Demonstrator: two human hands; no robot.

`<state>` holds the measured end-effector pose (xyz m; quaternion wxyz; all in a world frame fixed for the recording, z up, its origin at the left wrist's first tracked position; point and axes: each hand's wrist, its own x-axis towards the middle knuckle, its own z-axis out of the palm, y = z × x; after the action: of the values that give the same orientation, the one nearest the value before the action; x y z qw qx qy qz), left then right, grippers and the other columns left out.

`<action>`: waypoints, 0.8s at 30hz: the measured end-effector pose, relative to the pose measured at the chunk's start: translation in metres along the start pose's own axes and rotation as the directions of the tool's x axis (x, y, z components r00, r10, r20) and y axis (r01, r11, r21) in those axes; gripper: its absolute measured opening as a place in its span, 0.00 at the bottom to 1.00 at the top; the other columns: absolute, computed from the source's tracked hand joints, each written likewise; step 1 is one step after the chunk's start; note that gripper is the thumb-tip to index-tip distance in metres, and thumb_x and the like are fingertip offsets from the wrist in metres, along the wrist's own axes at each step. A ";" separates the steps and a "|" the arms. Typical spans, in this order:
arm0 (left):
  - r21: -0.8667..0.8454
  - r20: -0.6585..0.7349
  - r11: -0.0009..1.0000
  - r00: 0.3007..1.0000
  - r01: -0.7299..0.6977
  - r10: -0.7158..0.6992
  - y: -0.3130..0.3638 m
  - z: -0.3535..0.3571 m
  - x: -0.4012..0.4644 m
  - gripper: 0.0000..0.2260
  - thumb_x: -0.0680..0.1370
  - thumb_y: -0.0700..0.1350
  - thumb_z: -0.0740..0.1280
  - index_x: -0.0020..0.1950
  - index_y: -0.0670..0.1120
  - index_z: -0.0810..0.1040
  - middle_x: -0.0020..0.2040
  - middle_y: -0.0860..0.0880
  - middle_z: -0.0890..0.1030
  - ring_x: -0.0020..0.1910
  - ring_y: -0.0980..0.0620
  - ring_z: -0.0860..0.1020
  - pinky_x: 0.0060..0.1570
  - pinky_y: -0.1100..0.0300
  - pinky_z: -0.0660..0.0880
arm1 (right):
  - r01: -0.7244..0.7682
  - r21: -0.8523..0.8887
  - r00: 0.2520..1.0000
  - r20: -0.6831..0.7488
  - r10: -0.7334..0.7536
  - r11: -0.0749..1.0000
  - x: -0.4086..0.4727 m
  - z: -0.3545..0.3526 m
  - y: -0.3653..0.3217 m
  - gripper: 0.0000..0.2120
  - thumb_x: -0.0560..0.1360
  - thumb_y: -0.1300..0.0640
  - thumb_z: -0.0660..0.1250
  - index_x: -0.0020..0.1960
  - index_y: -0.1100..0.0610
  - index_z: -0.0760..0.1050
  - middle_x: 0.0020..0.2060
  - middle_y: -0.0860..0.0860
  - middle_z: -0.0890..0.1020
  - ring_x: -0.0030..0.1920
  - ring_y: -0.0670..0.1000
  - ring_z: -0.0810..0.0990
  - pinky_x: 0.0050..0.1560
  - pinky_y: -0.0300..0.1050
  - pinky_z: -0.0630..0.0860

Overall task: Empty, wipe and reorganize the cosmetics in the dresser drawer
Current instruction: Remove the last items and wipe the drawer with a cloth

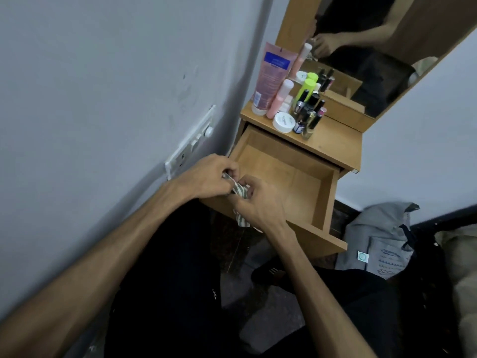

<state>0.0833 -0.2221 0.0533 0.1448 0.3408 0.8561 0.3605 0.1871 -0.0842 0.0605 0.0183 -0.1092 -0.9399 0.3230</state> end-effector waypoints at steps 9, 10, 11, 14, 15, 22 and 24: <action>-0.095 -0.470 0.995 0.882 -0.011 -0.035 -0.018 0.004 -0.034 0.10 0.67 0.38 0.63 0.41 0.51 0.79 0.37 0.56 0.80 0.38 0.56 0.76 0.39 0.52 0.76 | 0.251 -0.157 0.968 0.018 -0.252 0.955 0.025 0.000 -0.019 0.09 0.70 0.49 0.70 0.48 0.47 0.83 0.39 0.45 0.82 0.36 0.45 0.79 0.34 0.45 0.77; -0.111 -0.569 0.994 0.820 -0.010 -0.056 -0.017 0.011 -0.038 0.10 0.67 0.37 0.63 0.41 0.49 0.78 0.38 0.55 0.79 0.39 0.54 0.76 0.39 0.53 0.75 | 0.305 -0.189 0.952 0.018 -0.307 0.934 0.028 0.001 -0.020 0.10 0.70 0.49 0.69 0.50 0.47 0.84 0.41 0.45 0.82 0.38 0.47 0.79 0.36 0.46 0.78; -0.140 -0.660 0.990 0.744 0.009 -0.100 -0.016 0.021 -0.042 0.09 0.67 0.36 0.63 0.41 0.48 0.77 0.38 0.54 0.79 0.39 0.53 0.75 0.39 0.55 0.74 | 0.359 -0.220 0.932 0.028 -0.362 0.907 0.032 0.003 -0.022 0.11 0.70 0.49 0.69 0.51 0.47 0.84 0.42 0.46 0.81 0.40 0.48 0.79 0.38 0.47 0.78; -0.367 -0.777 0.924 0.510 0.109 -0.369 -0.004 0.062 -0.056 0.07 0.69 0.35 0.64 0.44 0.46 0.74 0.42 0.52 0.78 0.42 0.51 0.74 0.42 0.59 0.69 | 0.533 -0.346 0.843 0.140 -0.520 0.772 0.046 0.010 -0.029 0.12 0.70 0.48 0.68 0.52 0.49 0.84 0.43 0.49 0.78 0.44 0.52 0.77 0.43 0.51 0.75; -0.469 -0.757 0.874 0.451 0.128 -0.473 0.002 0.077 -0.058 0.07 0.70 0.36 0.64 0.45 0.46 0.73 0.43 0.52 0.77 0.43 0.51 0.74 0.42 0.59 0.68 | 0.593 -0.397 0.802 0.209 -0.560 0.701 0.050 0.013 -0.031 0.12 0.70 0.48 0.68 0.51 0.49 0.83 0.44 0.49 0.77 0.46 0.52 0.75 0.46 0.52 0.74; -0.806 -0.543 0.588 0.317 0.064 -0.778 0.002 0.135 -0.042 0.07 0.72 0.35 0.62 0.47 0.44 0.72 0.44 0.47 0.78 0.43 0.49 0.75 0.43 0.52 0.73 | 0.766 -0.492 0.638 0.497 -0.588 0.414 0.053 0.028 -0.025 0.11 0.71 0.45 0.68 0.50 0.47 0.83 0.51 0.49 0.76 0.54 0.53 0.74 0.56 0.54 0.71; -0.795 -0.564 0.606 0.351 0.013 -0.747 0.006 0.145 -0.040 0.07 0.71 0.34 0.62 0.47 0.44 0.71 0.44 0.47 0.77 0.42 0.48 0.75 0.42 0.52 0.74 | 0.766 -0.519 0.633 0.509 -0.583 0.380 0.047 0.025 -0.020 0.10 0.70 0.48 0.71 0.49 0.49 0.84 0.52 0.51 0.77 0.55 0.55 0.75 0.55 0.57 0.72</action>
<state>0.1864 -0.1712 -0.0441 -0.1122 -0.2044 0.6631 0.7113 0.1350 -0.1047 0.0513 -0.0080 0.3285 -0.9408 -0.0828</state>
